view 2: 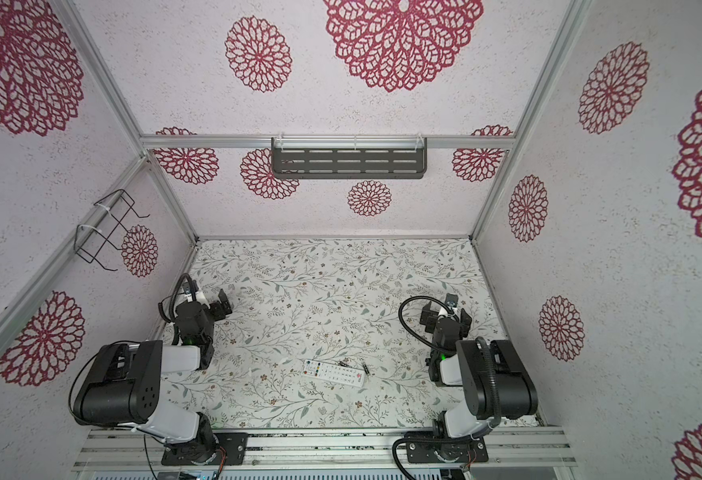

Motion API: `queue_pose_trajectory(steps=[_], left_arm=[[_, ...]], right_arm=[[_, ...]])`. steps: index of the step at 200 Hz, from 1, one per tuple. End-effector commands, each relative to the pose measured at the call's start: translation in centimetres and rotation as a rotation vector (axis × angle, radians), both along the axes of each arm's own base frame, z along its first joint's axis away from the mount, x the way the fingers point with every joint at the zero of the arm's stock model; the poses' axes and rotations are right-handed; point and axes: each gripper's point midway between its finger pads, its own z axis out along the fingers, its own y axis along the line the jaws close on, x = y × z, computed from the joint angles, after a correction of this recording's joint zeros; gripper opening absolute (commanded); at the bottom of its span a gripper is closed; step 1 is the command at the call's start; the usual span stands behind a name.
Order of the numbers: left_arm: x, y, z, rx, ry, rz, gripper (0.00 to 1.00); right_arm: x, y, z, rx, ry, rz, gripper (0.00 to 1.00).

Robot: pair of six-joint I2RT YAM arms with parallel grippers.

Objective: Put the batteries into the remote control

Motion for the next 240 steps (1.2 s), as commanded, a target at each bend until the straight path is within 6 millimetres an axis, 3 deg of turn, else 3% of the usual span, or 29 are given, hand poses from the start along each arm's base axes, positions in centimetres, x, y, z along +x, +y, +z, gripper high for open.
queue_pose_trajectory(steps=[1, 65, 73, 84, 97, 114, 132, 146, 240], left_arm=[[0.4, 0.0, 0.7, 0.021, -0.017, -0.011, 0.97], [0.5, 0.0, 0.8, 0.021, -0.020, -0.011, 0.97], [0.5, 0.0, 0.8, 0.021, -0.019, -0.011, 0.97], [0.5, -0.1, 0.7, 0.021, -0.019, -0.012, 0.97], [0.5, 0.0, 0.7, 0.021, -0.018, -0.012, 0.97], [0.5, -0.1, 0.8, 0.021, -0.019, -0.012, 0.97], [0.5, -0.1, 0.8, 0.021, -0.019, -0.012, 0.97], [0.5, -0.1, 0.7, 0.021, -0.018, -0.012, 0.97], [0.5, 0.0, 0.8, 0.021, -0.021, -0.011, 0.98]], right_arm=[[0.7, 0.3, 1.5, -0.006, -0.047, 0.009, 0.99], [0.7, 0.3, 1.5, -0.009, -0.048, 0.012, 0.99], [0.8, 1.2, 1.5, -0.013, -0.046, 0.067, 0.99], [0.9, 3.8, 1.4, -0.038, -0.043, 0.233, 0.99], [0.5, 4.3, 1.7, -0.036, -0.069, 0.275, 0.99], [0.5, 4.0, 1.6, -0.033, -0.062, 0.256, 0.99], [1.1, 1.0, 1.2, 0.004, -0.030, 0.065, 0.99], [0.8, 0.2, 1.4, 0.012, -0.043, 0.025, 0.99], [0.9, 0.8, 1.5, -0.008, -0.042, 0.048, 0.99]])
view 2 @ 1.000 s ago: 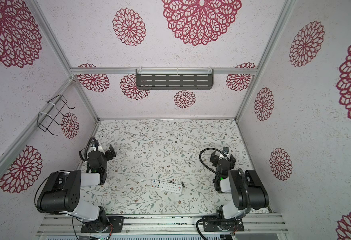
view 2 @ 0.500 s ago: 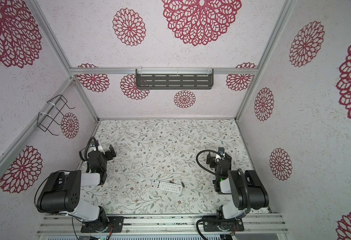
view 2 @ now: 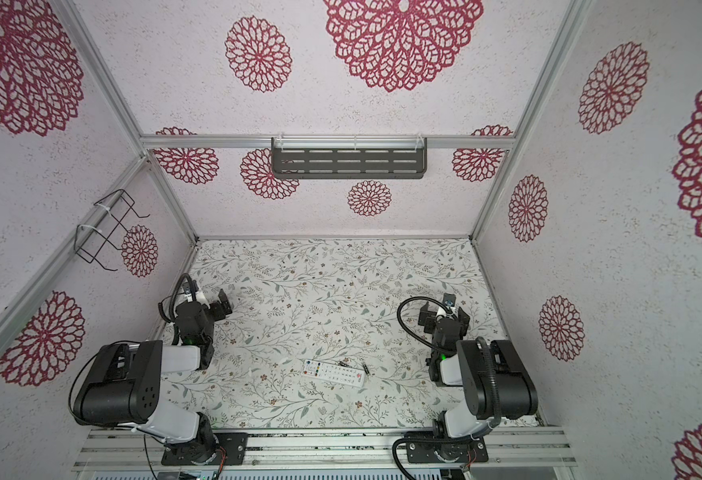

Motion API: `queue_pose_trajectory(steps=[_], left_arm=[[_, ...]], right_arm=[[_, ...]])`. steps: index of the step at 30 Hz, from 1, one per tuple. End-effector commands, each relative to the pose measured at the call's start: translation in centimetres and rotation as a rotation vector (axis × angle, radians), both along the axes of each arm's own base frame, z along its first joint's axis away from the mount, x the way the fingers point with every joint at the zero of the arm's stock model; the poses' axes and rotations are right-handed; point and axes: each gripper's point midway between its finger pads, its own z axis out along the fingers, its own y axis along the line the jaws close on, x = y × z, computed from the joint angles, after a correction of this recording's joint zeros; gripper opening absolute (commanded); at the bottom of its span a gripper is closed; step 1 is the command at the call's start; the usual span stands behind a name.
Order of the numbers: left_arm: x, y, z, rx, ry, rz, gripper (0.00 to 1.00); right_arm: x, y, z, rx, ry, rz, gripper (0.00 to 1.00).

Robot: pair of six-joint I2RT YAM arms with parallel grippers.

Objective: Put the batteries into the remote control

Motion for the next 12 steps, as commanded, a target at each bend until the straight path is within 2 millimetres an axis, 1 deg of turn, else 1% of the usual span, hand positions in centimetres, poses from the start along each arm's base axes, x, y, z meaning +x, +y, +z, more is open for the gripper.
queue_pose_trajectory(steps=[1, 3, 12], left_arm=[[0.46, -0.06, 0.75, 0.021, -0.019, -0.012, 0.98], [0.46, -0.05, 0.72, 0.021, -0.018, -0.012, 0.97], [0.47, -0.03, 0.74, 0.021, -0.019, -0.011, 0.97]], right_arm=[[0.76, 0.18, 1.62, 0.000, -0.052, -0.001, 0.99], [0.81, 0.48, 1.56, -0.004, -0.049, 0.010, 0.99], [0.84, 0.46, 1.52, 0.002, -0.047, 0.015, 0.99]])
